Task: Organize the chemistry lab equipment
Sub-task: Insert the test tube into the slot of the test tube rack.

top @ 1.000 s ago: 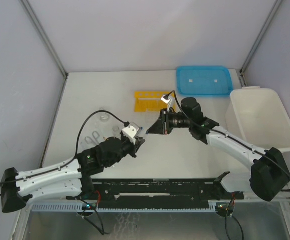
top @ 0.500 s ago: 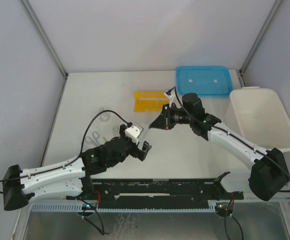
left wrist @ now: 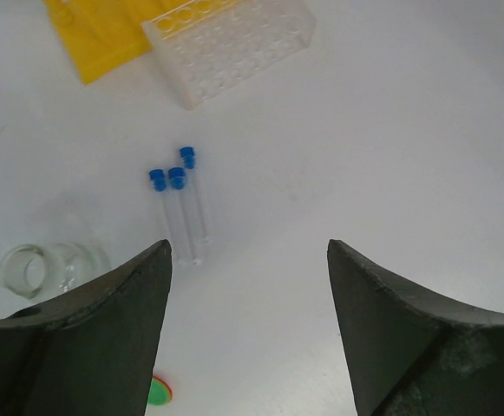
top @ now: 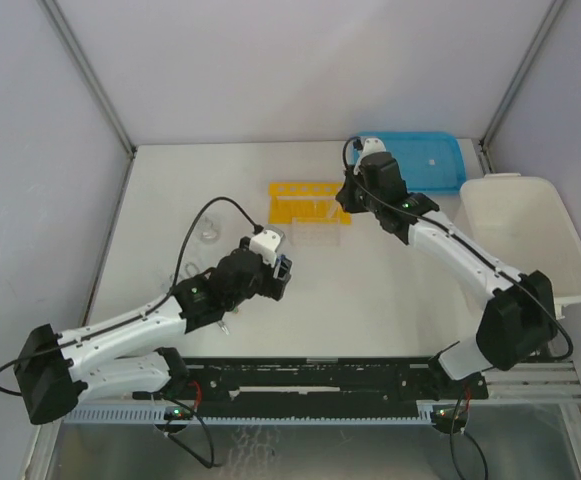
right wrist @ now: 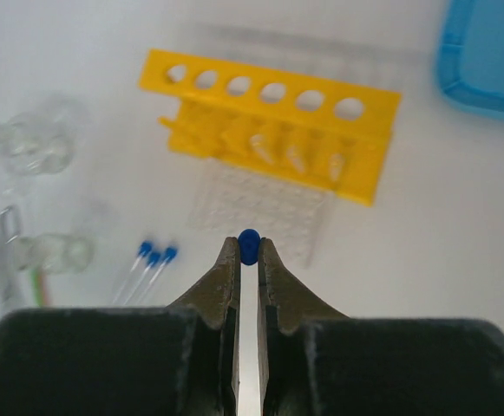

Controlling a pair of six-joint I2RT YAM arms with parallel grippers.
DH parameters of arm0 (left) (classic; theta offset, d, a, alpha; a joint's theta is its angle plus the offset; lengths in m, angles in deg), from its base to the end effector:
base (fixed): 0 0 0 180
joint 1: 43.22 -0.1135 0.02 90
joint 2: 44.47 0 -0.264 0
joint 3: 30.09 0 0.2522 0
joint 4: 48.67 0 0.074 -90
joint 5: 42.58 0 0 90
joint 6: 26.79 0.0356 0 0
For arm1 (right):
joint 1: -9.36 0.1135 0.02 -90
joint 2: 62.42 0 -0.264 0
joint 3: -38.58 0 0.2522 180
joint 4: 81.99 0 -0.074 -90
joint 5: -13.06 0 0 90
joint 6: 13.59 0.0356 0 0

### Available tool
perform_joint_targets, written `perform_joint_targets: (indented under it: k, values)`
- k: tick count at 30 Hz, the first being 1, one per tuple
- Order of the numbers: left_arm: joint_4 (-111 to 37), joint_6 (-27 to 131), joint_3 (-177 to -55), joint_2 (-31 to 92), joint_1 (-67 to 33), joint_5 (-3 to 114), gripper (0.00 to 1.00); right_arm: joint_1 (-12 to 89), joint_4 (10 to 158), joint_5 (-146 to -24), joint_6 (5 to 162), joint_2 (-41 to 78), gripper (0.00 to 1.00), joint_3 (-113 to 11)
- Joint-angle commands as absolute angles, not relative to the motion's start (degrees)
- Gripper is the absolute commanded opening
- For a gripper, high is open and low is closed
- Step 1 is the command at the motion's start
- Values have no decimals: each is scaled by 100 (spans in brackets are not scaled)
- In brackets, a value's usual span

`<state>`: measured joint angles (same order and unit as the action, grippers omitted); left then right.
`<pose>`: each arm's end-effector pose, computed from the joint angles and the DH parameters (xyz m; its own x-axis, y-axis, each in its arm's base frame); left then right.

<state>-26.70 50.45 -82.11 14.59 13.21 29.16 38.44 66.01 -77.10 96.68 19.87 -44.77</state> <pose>0.1358 -0.1845 0.2567 -0.4028 0.2277 -0.8865 0.5647 0.8241 -0.0450 0.2890 0.1608 0.3234 -0.5906 0.0680 -0.8041 -0.3022 0.9053 0.2985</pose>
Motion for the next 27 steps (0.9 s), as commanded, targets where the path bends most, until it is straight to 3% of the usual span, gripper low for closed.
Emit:
perform_joint_targets:
  k: [1, 7, 27]
  values:
    - [-2284, 4873, -8629, 1566, 817, 3057, 76, 3818, 6593, -6522, 9354, 2465, 0, -4843]
    - [-2067, 4879, -8681, 1596, 699, 2835, 75, 4054, 6964, -5870, 9214, 3058, 0, -4865]
    - [-2149, 4784, -8489, 1628, 680, 3036, 73, 4232, 7181, -6015, 9258, 3582, 0, -4861]
